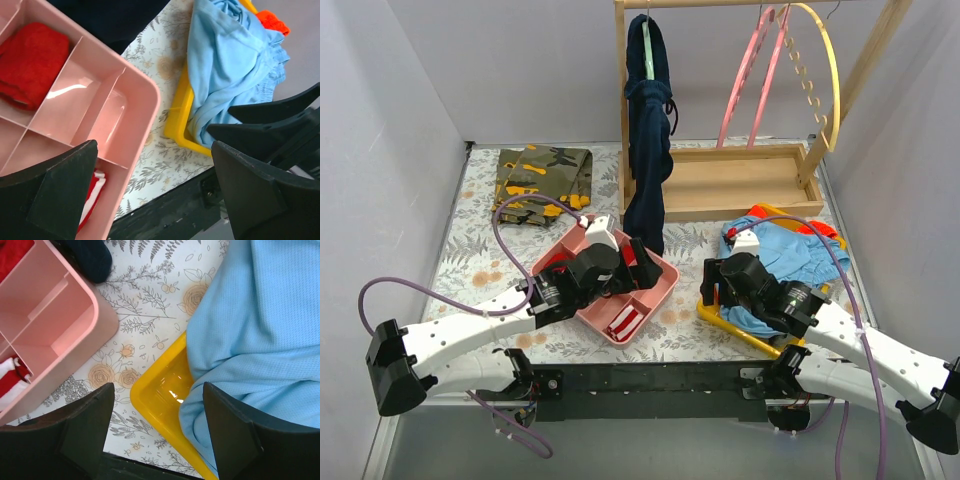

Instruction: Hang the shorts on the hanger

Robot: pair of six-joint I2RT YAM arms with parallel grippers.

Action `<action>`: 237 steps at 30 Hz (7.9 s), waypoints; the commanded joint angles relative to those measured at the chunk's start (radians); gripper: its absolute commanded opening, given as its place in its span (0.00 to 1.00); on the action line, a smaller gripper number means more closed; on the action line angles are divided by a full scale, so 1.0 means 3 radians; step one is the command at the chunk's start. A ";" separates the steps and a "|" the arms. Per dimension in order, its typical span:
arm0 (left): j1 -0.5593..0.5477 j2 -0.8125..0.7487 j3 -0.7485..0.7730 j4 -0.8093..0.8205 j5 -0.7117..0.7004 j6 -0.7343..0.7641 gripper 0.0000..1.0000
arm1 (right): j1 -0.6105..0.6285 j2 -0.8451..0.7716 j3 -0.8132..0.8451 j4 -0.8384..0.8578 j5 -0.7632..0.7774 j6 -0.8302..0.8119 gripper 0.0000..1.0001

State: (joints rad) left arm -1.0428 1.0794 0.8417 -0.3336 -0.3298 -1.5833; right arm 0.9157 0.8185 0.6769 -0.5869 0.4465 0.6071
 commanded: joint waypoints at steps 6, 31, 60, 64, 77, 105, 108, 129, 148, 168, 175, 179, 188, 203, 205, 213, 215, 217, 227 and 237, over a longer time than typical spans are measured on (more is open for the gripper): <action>-0.0001 0.0068 0.0103 -0.0161 0.0030 0.0282 0.98 | -0.0025 0.0028 0.0239 0.0070 0.0194 0.0042 0.79; -0.0160 0.2430 0.1826 0.0494 0.0767 0.1075 0.98 | -0.0041 -0.0473 0.0070 -0.0380 0.0511 0.0425 0.80; 0.0852 0.1475 0.0104 0.0177 0.0813 0.0405 0.98 | -0.0041 -0.0529 0.0034 -0.0437 0.0475 0.0446 0.79; 0.0695 0.1112 0.0052 0.0268 0.0814 0.0798 0.98 | -0.0036 -0.0540 -0.0017 -0.0391 0.0450 0.0436 0.79; -0.0410 0.1199 0.0217 -0.0223 0.0772 0.0088 0.98 | -0.0041 -0.0611 0.0060 -0.0483 0.0577 0.0359 0.80; 0.0147 0.0421 -0.0193 -0.0611 0.0041 -0.0286 0.98 | -0.0041 -0.0596 -0.0012 -0.0401 0.0444 0.0344 0.80; 0.0295 0.0554 -0.0254 -0.0560 0.0036 -0.0234 0.98 | -0.0041 -0.0586 -0.0017 -0.0335 0.0455 0.0364 0.80; 0.1303 0.0084 -0.0444 -0.0120 0.0915 0.0537 0.98 | -0.1160 0.0140 0.0060 -0.0259 0.0624 0.0513 0.80; 0.1190 -0.0044 0.0410 -0.0601 0.1176 0.0988 0.98 | -0.0693 0.0365 0.1148 -0.0528 0.0209 0.0149 0.01; 0.1089 0.0584 0.0896 -0.0555 0.1345 0.1187 0.98 | 0.0943 0.0566 0.0787 -0.0973 0.0941 0.1377 0.74; 0.0909 0.0712 0.0917 -0.0489 0.1370 0.1162 0.98 | -0.0672 0.0003 0.0408 -0.0790 0.0884 0.1014 0.70; 0.0868 0.0707 0.0896 -0.0483 0.1421 0.1156 0.98 | -0.1471 0.0109 0.0285 -0.0341 0.0568 0.0560 0.68; 0.0863 0.0524 0.0748 -0.0524 0.1365 0.1177 0.98 | -0.1825 0.0626 0.0203 0.0320 0.0215 0.0328 0.54; 0.1123 0.0145 0.0676 -0.0678 0.1017 0.0840 0.98 | -0.0937 0.0329 0.1302 -0.0191 -0.0160 0.0139 0.01; 0.1205 0.0064 0.0651 -0.0713 0.0992 0.0809 0.98 | -0.0436 0.0431 0.1404 -0.0212 -0.0062 0.0210 0.01; 0.1548 -0.0049 0.0687 -0.0877 0.0961 0.0798 0.98 | 0.1118 0.1151 0.1492 -0.0110 0.0281 0.0431 0.01; 0.1614 -0.0060 0.0671 -0.0882 0.0992 0.0814 0.98 | 0.1222 0.1270 0.1334 0.0028 0.0042 0.0385 0.01; 0.1630 -0.0039 0.0661 -0.0867 0.1033 0.0829 0.98 | 0.1278 0.1418 0.1221 0.0049 -0.0097 0.0400 0.01; 0.1192 0.0400 0.0625 -0.0617 0.1217 0.0947 0.98 | 0.1156 0.0602 0.1118 -0.0968 0.0847 0.0895 0.70; 0.0235 0.1085 0.0799 -0.0325 0.0895 0.0646 0.97 | 0.0098 -0.0095 0.0812 -0.1311 0.1186 0.0815 0.63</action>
State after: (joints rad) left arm -0.8944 1.3808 1.0466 -0.4831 -0.0074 -1.3434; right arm 1.0386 0.8433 0.9371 -0.9436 0.7105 0.8753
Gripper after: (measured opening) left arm 0.973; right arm 0.640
